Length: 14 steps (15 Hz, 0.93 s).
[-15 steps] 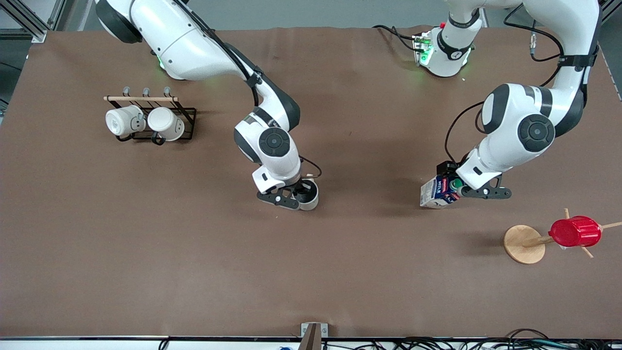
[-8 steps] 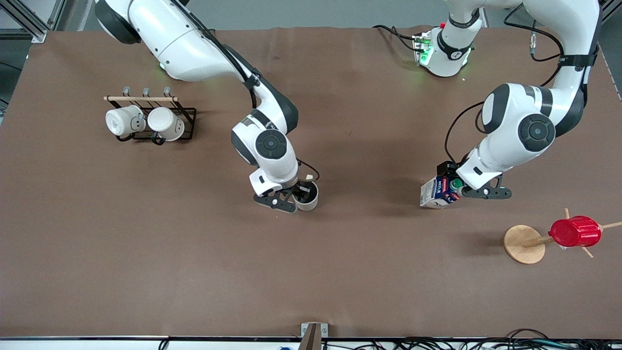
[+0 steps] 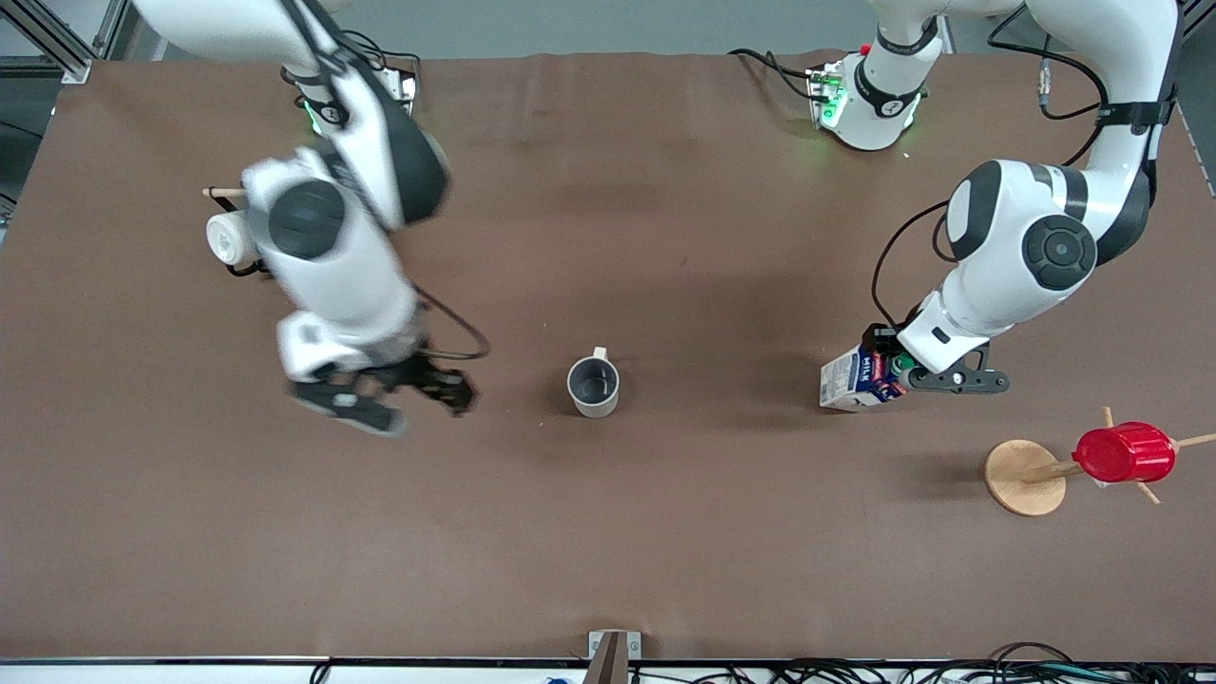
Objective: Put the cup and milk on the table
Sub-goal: 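Set the mug down with the right gripper while the left gripper carries milk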
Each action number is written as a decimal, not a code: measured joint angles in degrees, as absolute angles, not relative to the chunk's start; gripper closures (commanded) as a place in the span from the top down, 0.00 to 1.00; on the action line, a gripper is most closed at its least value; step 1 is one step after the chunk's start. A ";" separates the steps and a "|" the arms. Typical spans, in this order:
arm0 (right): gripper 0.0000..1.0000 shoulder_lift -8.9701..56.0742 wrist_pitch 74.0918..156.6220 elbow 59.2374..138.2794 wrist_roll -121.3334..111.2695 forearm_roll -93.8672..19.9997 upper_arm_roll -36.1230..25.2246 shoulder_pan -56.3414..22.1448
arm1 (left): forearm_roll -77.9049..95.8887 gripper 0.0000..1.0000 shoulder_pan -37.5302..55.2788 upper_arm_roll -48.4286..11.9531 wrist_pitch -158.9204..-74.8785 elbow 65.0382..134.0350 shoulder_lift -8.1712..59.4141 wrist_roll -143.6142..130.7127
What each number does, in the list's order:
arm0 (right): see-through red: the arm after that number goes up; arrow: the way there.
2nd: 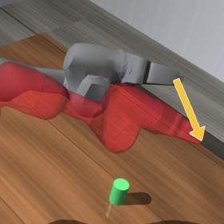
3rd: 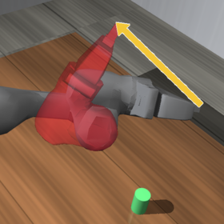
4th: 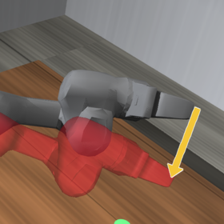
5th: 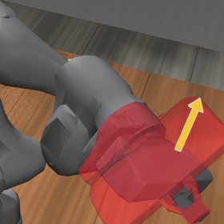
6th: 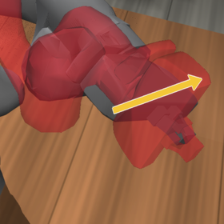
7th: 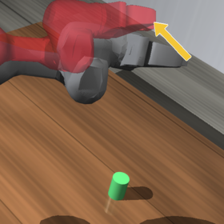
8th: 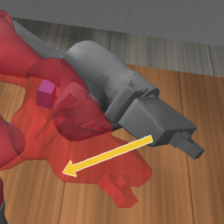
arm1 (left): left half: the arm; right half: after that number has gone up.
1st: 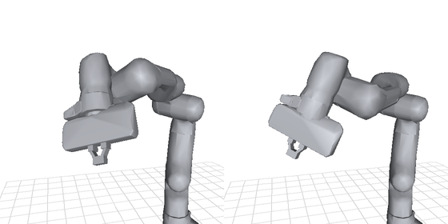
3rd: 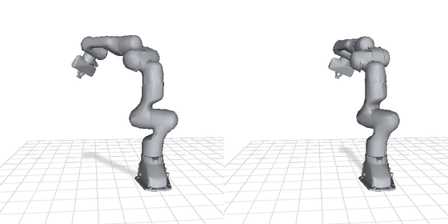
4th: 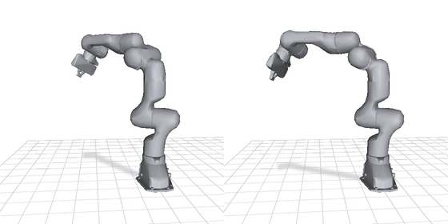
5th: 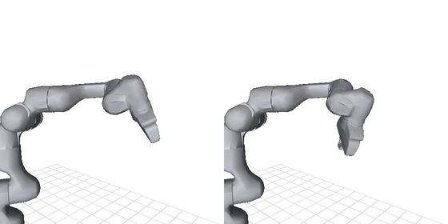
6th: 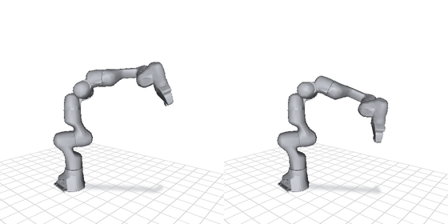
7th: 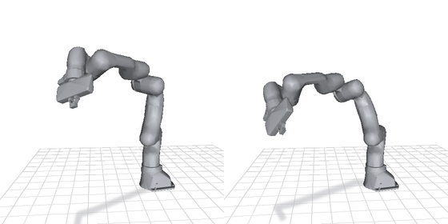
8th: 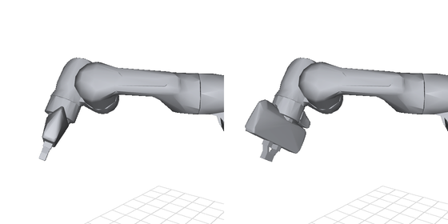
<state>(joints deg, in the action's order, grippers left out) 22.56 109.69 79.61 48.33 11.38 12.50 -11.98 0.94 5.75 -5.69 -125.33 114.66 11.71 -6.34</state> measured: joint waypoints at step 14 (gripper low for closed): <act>1.00 6.28 88.29 80.61 1.82 0.61 -5.76 -0.03 | 0.94 0.06 12.38 -12.10 -125.27 101.45 16.16 -15.38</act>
